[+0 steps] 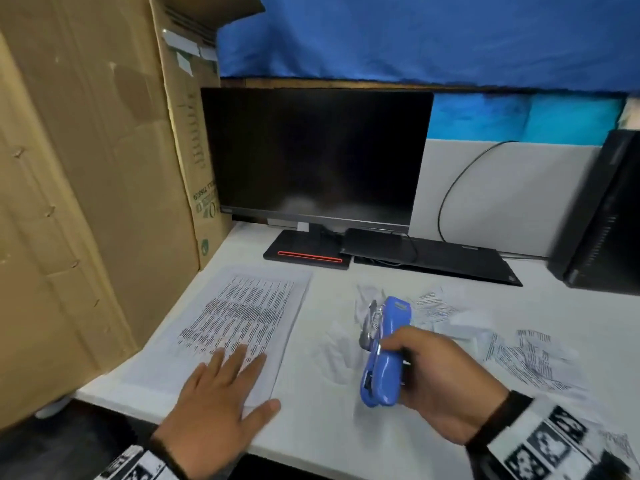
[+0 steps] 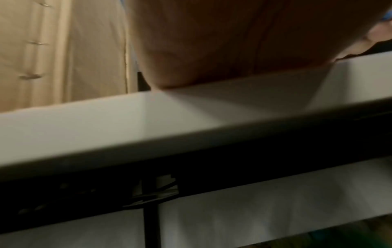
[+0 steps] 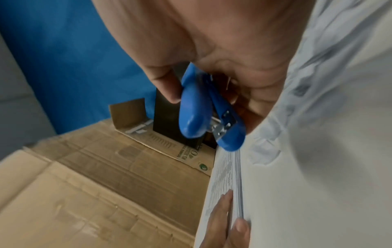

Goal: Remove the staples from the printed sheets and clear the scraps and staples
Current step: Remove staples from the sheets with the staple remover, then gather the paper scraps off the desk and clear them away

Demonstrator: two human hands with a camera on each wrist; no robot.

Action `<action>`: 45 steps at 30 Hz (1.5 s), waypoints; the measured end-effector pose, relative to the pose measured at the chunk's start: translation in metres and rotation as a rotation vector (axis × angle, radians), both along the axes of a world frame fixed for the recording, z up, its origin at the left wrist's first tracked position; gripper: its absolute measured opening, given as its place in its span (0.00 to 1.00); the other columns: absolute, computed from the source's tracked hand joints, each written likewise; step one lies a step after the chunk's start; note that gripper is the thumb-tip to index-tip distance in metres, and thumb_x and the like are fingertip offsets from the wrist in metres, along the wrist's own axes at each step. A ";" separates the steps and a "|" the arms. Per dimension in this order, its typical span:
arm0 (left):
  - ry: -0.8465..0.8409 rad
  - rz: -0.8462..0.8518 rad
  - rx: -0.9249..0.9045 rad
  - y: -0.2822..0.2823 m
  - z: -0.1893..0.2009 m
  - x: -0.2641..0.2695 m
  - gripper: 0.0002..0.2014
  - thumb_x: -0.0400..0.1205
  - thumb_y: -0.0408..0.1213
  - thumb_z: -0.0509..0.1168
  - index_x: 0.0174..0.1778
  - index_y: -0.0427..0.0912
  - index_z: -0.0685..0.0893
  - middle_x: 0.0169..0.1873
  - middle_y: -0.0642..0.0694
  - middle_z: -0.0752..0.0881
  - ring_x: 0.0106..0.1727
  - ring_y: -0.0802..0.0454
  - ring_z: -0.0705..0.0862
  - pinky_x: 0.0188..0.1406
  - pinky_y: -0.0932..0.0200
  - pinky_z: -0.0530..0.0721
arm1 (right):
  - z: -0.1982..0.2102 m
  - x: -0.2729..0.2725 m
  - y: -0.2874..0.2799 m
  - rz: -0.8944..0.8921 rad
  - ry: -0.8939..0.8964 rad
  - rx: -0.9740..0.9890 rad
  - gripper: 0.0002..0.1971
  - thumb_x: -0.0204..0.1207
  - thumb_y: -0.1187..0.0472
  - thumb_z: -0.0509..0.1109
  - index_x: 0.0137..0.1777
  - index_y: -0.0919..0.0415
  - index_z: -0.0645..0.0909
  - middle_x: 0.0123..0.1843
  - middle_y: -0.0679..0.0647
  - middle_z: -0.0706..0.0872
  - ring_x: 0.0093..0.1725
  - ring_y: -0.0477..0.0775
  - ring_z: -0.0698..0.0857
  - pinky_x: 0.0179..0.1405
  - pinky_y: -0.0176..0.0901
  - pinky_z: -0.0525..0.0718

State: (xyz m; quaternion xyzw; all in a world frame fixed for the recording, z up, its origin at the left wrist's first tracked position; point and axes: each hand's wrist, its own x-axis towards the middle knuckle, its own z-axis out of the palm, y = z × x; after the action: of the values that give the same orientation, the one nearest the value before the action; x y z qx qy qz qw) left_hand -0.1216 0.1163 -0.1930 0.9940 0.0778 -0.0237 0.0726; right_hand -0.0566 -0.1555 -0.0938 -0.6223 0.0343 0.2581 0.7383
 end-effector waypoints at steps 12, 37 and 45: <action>-0.127 0.075 0.013 0.006 -0.018 0.000 0.33 0.73 0.70 0.57 0.74 0.64 0.77 0.76 0.53 0.78 0.77 0.46 0.76 0.74 0.49 0.61 | 0.001 0.141 0.133 0.124 -0.400 -0.610 0.12 0.85 0.64 0.57 0.57 0.67 0.82 0.70 0.70 0.79 0.69 0.66 0.80 0.70 0.55 0.78; -0.225 0.115 0.209 -0.005 -0.020 -0.003 0.43 0.75 0.69 0.50 0.81 0.45 0.68 0.79 0.36 0.71 0.84 0.32 0.59 0.77 0.22 0.53 | 0.003 0.088 -0.239 0.409 -0.464 -1.762 0.27 0.73 0.42 0.69 0.73 0.43 0.72 0.54 0.40 0.82 0.53 0.46 0.81 0.59 0.39 0.79; -0.140 -0.099 0.156 -0.084 0.038 0.025 0.35 0.79 0.56 0.63 0.84 0.57 0.62 0.80 0.49 0.68 0.80 0.42 0.62 0.75 0.43 0.69 | -0.029 0.040 -0.259 0.419 -0.485 -1.433 0.24 0.63 0.35 0.77 0.58 0.35 0.76 0.51 0.41 0.84 0.50 0.41 0.84 0.56 0.38 0.80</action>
State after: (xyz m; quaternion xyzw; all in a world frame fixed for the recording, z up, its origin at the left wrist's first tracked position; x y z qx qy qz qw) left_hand -0.0966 0.0325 -0.1550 0.9985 0.0250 0.0482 -0.0011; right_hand -0.0168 -0.4146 -0.1231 -0.9794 -0.0880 0.1638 0.0794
